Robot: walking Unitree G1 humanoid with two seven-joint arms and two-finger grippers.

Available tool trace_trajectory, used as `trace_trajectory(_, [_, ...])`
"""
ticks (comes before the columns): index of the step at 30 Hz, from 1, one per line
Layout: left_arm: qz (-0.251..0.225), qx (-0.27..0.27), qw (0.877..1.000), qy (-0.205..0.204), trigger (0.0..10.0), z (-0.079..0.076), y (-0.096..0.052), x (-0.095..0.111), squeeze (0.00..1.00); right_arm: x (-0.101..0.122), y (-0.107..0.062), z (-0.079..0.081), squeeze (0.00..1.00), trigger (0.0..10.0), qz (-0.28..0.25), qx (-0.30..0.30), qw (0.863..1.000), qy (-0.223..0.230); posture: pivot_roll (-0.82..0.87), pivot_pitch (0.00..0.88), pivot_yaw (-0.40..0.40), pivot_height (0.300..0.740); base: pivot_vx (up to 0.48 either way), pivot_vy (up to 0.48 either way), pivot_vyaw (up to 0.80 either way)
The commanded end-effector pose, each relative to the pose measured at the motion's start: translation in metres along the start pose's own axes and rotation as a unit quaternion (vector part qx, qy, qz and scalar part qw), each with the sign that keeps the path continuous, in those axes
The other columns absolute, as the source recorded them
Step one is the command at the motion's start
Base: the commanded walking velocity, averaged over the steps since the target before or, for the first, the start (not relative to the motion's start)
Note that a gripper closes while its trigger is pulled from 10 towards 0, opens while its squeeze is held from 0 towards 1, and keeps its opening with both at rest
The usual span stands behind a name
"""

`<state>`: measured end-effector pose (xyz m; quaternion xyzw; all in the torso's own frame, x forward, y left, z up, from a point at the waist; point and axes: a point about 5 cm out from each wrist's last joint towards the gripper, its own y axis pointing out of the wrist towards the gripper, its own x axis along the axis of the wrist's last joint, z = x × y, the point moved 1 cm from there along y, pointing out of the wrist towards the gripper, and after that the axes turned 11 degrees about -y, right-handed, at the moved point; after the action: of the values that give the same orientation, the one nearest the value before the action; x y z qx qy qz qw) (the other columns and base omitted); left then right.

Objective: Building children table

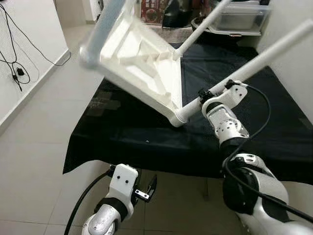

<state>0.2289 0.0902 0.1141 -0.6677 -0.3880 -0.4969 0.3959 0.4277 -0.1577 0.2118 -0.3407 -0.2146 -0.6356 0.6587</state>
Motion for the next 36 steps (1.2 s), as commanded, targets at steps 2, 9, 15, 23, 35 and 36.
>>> trace_trajectory(2, [0.011, -0.003, 1.000, -0.001, 10.0, -0.001, -0.003, -0.003, 0.00, -0.054, -0.002, -0.012, 0.00, 0.0, 0.108, -0.031, 0.987, 0.111, 0.12, 0.180, -0.024, 0.740, 0.000, 0.000, 0.00])
trace_trajectory(9, [0.012, -0.003, 1.000, 0.001, 10.0, -0.001, -0.003, -0.003, 0.00, -0.067, -0.004, -0.010, 0.00, 0.0, 0.127, -0.038, 0.978, 0.161, 0.13, 0.171, -0.022, 0.740, 0.000, 0.000, 0.00])
trace_trajectory(15, [0.014, -0.003, 1.000, 0.002, 10.0, 0.000, -0.004, -0.003, 0.00, -0.084, -0.006, -0.002, 0.00, 0.0, 0.154, -0.031, 0.967, 0.202, 0.12, 0.162, -0.025, 0.740, 0.000, 0.000, 0.00])
trace_trajectory(23, [0.014, -0.003, 1.000, 0.003, 10.0, -0.001, -0.003, -0.003, 0.00, -0.087, -0.007, -0.004, 0.00, 10.0, 0.145, -0.045, 0.970, 0.187, 0.13, 0.155, -0.026, 0.740, 0.000, 0.000, 0.00])
trace_trajectory(35, [0.014, -0.003, 1.000, 0.003, 10.0, -0.001, -0.003, -0.003, 0.00, -0.077, -0.004, -0.008, 0.65, 10.0, 0.123, -0.065, 0.969, 0.203, 0.12, 0.152, -0.030, 0.740, 0.000, 0.000, 0.00])
trace_trajectory(36, [0.013, -0.003, 1.000, 0.003, 10.0, -0.001, -0.002, -0.003, 0.00, -0.076, -0.005, -0.016, 0.00, 10.0, 0.120, -0.083, 0.967, 0.207, 0.12, 0.153, -0.030, 0.740, 0.000, 0.000, 0.00])
